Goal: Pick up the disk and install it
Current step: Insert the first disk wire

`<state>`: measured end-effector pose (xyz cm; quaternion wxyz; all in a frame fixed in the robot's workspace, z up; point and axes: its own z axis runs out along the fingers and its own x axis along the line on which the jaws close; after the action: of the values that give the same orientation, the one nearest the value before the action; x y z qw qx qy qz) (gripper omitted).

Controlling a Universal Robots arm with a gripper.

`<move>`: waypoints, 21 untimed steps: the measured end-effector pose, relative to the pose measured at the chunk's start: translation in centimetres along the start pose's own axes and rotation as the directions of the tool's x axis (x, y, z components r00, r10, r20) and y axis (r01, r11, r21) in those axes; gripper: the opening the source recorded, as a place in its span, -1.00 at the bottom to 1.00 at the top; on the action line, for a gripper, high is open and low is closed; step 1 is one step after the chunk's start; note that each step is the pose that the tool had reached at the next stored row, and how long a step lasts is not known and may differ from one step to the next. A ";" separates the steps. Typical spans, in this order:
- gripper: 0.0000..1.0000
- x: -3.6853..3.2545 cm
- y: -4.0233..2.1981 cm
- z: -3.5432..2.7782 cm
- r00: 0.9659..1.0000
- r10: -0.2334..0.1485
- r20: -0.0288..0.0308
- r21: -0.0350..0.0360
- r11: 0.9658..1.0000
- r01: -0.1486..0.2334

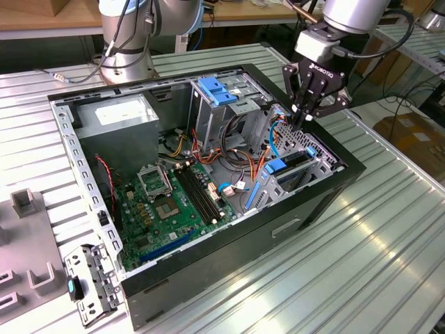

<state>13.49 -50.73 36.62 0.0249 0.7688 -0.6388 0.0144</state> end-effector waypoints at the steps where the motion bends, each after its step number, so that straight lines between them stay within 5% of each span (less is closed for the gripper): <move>1: -0.66 -0.01 0.00 0.10 1.000 0.025 0.000 -0.001 1.000 -0.025; 7: -0.66 0.02 0.08 0.19 0.999 0.041 0.001 -0.002 0.999 -0.041; 14: -0.66 1.43 0.39 0.28 0.999 0.041 0.001 -0.002 0.999 -0.041; 21: -0.66 1.90 1.08 0.45 0.999 0.045 0.000 -0.002 0.999 -0.045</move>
<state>12.77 -52.82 36.29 0.0253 0.7542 -0.6560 0.0140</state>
